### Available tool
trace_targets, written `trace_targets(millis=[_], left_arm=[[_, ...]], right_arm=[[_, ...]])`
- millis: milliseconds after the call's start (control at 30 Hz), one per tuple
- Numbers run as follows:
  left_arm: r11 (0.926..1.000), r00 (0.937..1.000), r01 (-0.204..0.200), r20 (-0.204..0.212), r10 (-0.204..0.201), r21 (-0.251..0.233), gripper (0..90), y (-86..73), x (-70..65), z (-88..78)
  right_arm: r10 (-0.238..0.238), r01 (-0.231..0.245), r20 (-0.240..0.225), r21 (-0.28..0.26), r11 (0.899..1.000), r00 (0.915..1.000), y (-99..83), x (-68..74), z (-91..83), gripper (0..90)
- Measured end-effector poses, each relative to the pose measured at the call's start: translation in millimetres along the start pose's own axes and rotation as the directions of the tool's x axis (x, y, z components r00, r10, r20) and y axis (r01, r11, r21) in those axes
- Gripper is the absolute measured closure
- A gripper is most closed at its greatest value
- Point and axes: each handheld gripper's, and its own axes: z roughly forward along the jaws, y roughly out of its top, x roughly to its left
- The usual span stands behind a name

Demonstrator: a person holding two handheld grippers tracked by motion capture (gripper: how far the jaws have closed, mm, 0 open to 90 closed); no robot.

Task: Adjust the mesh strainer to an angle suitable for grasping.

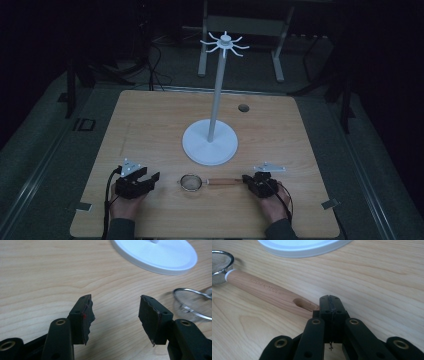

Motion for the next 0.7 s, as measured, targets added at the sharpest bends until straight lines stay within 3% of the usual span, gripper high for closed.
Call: trace_targets(millis=[333,567,700], left_arm=[[0.9985,0.9978,-0.054,0.037,0.054,-0.011,44.6,11.8,-11.4,-2.6],[0.9966,0.9950,-0.081,0.056,0.082,-0.016,44.6,25.2,-16.7,-0.6],[0.9959,0.9937,-0.088,0.069,0.089,-0.020,44.6,31.4,-19.4,1.2]], right_arm=[[-0.024,0.024,-0.010,-0.015,1.000,0.9997,8.2,9.6,11.5,89.4],[-0.051,0.053,0.039,-0.045,0.998,0.9980,9.8,2.9,-2.8,86.0],[-0.057,0.061,0.073,-0.063,0.996,0.9957,10.2,-2.9,-11.8,79.5]])
